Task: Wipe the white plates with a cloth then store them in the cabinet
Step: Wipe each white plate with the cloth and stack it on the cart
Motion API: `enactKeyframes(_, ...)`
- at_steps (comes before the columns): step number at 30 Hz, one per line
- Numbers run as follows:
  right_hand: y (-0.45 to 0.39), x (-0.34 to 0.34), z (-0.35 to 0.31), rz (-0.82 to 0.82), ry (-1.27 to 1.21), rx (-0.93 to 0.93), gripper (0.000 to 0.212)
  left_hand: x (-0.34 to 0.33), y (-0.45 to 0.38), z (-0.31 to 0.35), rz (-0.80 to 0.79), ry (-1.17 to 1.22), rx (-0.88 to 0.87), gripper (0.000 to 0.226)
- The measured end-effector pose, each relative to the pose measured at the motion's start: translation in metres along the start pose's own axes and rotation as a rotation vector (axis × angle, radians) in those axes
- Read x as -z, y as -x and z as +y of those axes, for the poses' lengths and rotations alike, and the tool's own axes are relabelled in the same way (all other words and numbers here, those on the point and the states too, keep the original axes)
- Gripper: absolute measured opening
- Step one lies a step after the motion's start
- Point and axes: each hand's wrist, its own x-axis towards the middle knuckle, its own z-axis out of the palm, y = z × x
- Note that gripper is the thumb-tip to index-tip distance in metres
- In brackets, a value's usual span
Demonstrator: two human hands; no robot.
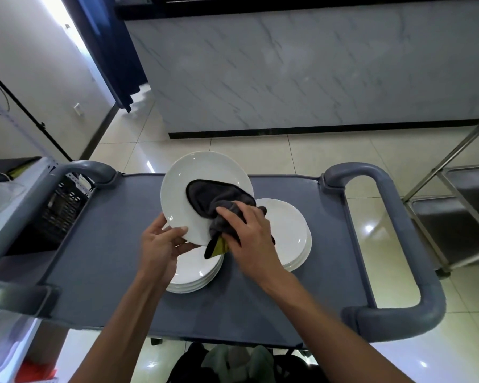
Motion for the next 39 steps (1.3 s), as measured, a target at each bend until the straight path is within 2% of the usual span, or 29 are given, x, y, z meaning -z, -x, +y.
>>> enactKeyframes(3, 0.007, -0.004, -0.003, -0.022, -0.008, 0.020, 0.054, 0.003, 0.000, 0.000, -0.014, -0.032, -0.010, 0.046)
enactKeyframes(9, -0.001, 0.006, 0.012, 0.039, -0.012, -0.025, 0.061, 0.015, 0.001, -0.005, -0.027, -0.111, 0.002, 0.045)
enactKeyframes(15, -0.031, 0.029, 0.025, 0.069, -0.016, -0.015, 0.074, 0.017, 0.005, -0.006, -0.142, -0.178, 0.025, 0.047)
enactKeyframes(19, -0.041, 0.035, 0.022, 0.032, -0.012, 0.034, 0.080, 0.018, 0.002, -0.005, -0.233, -0.229, 0.007, 0.048)
enactKeyframes(25, -0.048, 0.038, 0.020, -0.025, 0.019, 0.060, 0.076, 0.021, -0.004, 0.003, -0.311, -0.268, -0.042, 0.051)
enactKeyframes(30, -0.054, 0.038, 0.017, -0.072, 0.065, 0.044, 0.082, 0.028, -0.008, 0.003, -0.311, -0.271, -0.078, 0.049)
enactKeyframes(35, -0.063, 0.038, 0.020, -0.175, -0.039, 0.030, 0.093, 0.041, -0.012, -0.001, -0.314, -0.259, -0.060, 0.051)
enactKeyframes(39, -0.072, 0.034, 0.015, -0.247, -0.078, -0.007, 0.094, 0.049, -0.018, 0.004, -0.312, -0.298, -0.061, 0.051)
